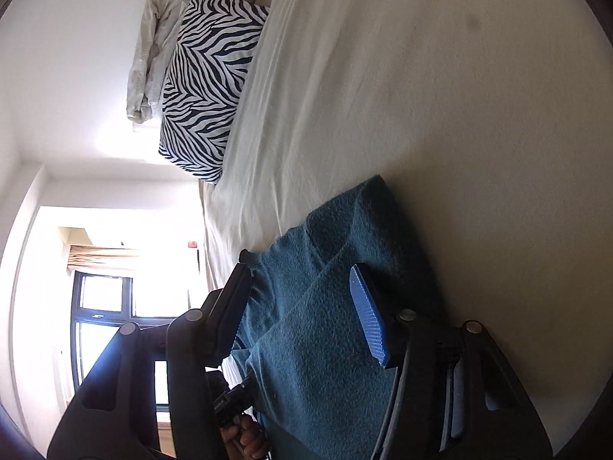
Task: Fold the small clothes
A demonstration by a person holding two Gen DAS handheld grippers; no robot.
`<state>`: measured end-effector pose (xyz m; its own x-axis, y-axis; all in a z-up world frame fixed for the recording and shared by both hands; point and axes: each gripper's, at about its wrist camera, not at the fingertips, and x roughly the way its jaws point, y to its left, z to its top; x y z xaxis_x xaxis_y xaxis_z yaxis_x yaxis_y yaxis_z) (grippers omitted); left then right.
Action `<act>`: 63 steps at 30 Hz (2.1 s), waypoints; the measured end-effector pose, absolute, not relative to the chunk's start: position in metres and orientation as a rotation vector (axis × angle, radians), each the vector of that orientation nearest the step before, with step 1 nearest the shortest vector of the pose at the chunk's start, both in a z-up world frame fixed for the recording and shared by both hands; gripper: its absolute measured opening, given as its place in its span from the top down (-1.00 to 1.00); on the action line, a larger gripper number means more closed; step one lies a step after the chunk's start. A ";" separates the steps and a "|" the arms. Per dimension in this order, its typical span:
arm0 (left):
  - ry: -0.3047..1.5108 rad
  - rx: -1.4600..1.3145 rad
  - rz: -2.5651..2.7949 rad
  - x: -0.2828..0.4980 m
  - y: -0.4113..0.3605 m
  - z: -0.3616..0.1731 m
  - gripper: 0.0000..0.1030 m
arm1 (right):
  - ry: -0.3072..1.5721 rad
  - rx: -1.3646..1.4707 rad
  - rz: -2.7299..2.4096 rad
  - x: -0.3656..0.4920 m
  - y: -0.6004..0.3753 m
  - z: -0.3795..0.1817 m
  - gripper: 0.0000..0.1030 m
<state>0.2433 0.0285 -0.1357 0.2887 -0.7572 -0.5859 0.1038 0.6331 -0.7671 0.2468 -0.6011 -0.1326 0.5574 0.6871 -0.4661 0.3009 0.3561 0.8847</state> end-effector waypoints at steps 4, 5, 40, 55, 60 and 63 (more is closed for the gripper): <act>1.139 -0.689 -0.641 0.243 0.027 -0.137 0.75 | 1.046 1.205 0.377 0.222 -0.597 -0.127 -0.02; 1.140 -0.691 -0.641 0.243 0.027 -0.137 0.75 | 1.056 1.200 0.389 0.216 -0.595 -0.126 -0.02; 1.118 -0.584 -0.465 -0.016 0.135 -0.085 -0.12 | 1.036 0.903 0.253 -0.097 -0.623 -0.074 -0.06; 1.209 -0.649 -0.543 -0.095 0.114 -0.106 -0.13 | 1.085 0.858 0.220 -0.178 -0.623 -0.071 -0.03; 1.231 -0.649 -0.546 -0.098 0.111 -0.111 -0.04 | 1.093 0.850 0.231 -0.197 -0.627 -0.068 -0.02; 1.243 -0.643 -0.547 -0.097 0.106 -0.110 0.00 | 1.101 0.848 0.228 -0.204 -0.627 -0.066 0.01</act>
<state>-0.0974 0.1065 -0.1100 0.2389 -0.6930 -0.6802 0.0330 0.7059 -0.7075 -0.2035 -0.6268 -0.0655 0.4661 0.5541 -0.6897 0.2347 0.6742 0.7002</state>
